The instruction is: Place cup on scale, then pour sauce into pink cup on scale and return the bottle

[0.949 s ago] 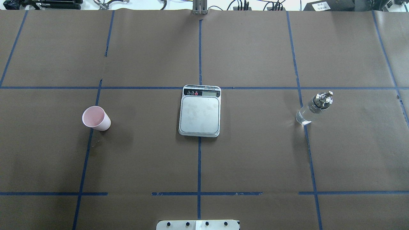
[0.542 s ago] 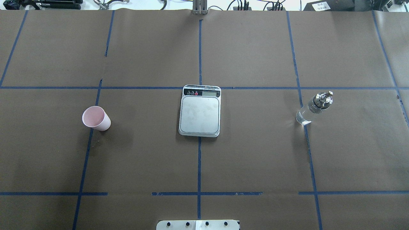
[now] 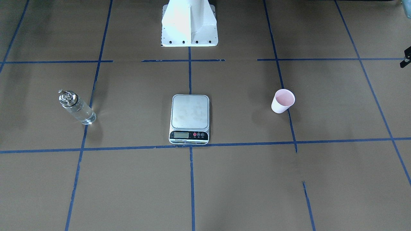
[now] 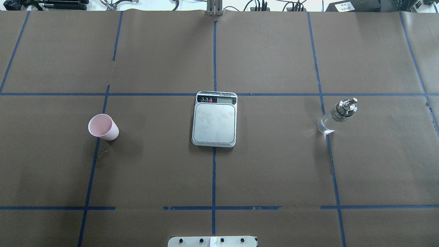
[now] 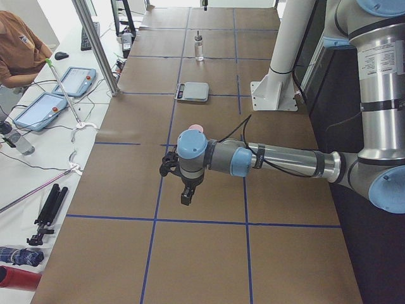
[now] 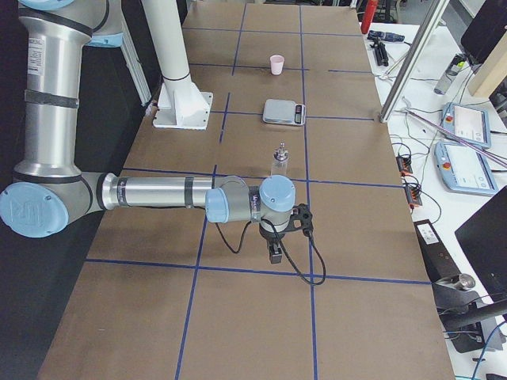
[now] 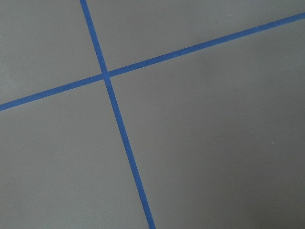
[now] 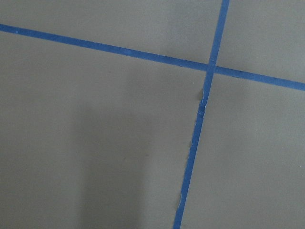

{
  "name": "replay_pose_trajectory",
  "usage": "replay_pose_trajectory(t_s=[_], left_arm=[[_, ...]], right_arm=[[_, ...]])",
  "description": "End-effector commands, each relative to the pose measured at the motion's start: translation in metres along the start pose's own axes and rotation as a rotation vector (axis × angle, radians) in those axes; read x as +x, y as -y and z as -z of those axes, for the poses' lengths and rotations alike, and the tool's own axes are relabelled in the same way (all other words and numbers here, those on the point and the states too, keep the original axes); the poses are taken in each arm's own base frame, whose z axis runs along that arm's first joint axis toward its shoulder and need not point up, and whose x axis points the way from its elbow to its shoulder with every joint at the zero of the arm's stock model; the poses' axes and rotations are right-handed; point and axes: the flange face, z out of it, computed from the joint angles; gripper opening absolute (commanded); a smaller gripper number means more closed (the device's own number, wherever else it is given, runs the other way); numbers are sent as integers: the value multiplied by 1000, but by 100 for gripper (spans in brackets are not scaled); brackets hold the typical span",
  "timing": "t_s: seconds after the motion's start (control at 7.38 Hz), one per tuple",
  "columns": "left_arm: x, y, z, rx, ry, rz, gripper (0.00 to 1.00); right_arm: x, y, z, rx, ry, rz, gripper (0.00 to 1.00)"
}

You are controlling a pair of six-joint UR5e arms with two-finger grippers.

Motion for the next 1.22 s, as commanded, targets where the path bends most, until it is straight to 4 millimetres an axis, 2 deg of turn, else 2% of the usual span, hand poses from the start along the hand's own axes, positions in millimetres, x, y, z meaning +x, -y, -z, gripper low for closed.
replay_pose_trajectory(t_s=[0.0, 0.14, 0.27, 0.54, 0.68, 0.81, 0.95, 1.08], left_arm=[[32, 14, -6, 35, -116, 3, 100], [76, 31, -13, 33, -145, 17, 100], [106, 41, -24, 39, -174, 36, 100], [198, 105, -45, 32, -184, 158, 100], [247, 120, -66, -16, -212, 185, 100], [272, 128, -85, -32, -196, 195, 98], [286, 136, -110, -51, -169, 202, 98], [312, 136, -133, -32, -107, 246, 98]], right_arm=[[-6, -1, -2, 17, 56, 17, 100], [-9, 0, -7, 13, 65, 27, 100], [-12, 0, -9, 6, 80, 31, 100], [-16, 3, -10, 6, 87, 38, 100], [-16, 3, -12, 1, 88, 40, 100], [-16, 3, -13, -1, 87, 40, 100], [-15, 5, -14, -2, 85, 40, 100], [-13, 4, -17, -8, 87, 35, 100]])
